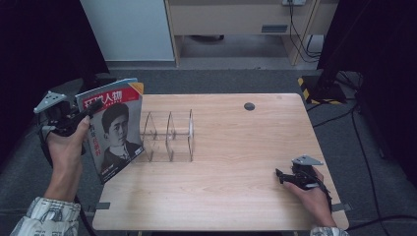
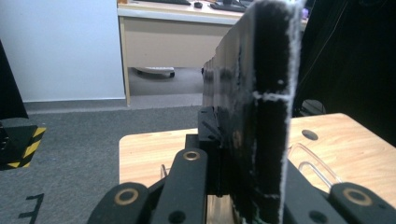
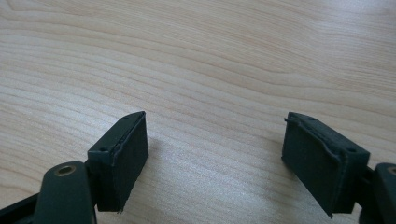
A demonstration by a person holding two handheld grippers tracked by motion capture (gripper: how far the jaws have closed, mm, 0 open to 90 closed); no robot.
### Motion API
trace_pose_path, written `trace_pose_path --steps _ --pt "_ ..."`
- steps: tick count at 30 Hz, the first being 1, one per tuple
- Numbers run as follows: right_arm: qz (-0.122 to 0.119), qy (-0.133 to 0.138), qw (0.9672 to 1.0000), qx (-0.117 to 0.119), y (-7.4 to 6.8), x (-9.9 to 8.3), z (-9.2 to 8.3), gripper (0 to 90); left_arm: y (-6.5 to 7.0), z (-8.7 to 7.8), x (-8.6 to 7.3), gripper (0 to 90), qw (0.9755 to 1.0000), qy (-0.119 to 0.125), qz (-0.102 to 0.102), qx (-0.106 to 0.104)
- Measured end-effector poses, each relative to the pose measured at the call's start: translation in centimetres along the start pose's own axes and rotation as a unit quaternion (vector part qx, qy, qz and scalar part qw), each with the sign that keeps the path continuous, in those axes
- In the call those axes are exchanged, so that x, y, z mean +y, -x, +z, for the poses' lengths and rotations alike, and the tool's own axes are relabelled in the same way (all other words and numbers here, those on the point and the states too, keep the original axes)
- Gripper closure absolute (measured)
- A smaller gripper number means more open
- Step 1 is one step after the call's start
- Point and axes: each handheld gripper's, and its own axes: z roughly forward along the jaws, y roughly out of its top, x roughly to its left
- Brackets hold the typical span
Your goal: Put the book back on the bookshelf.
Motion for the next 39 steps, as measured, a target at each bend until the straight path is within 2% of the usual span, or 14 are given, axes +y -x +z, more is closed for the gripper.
trace_pose_path --steps 10,20,25,32,39 --pt "-0.001 0.000 1.0000 0.001 0.0 0.0 0.0 22.5 0.1 1.3 -0.3 86.6 0.9997 0.016 -0.006 0.017" --pt "-0.002 0.001 1.0000 0.001 0.0 0.0 0.0 22.5 -0.1 2.3 -1.6 86.6 0.9985 0.045 -0.020 0.024" --pt "-0.003 0.001 1.0000 0.001 0.0 0.0 0.0 22.5 -0.1 2.6 -2.3 86.5 0.9974 0.064 -0.015 0.029" --pt "-0.005 0.000 1.0000 0.002 -0.1 0.0 0.0 22.5 0.2 2.7 -3.2 86.5 0.9954 0.093 -0.018 0.015" --pt "-0.005 0.000 1.0000 0.002 -0.1 0.0 0.0 22.5 0.6 2.9 -4.0 86.3 0.9946 0.103 -0.014 -0.003"
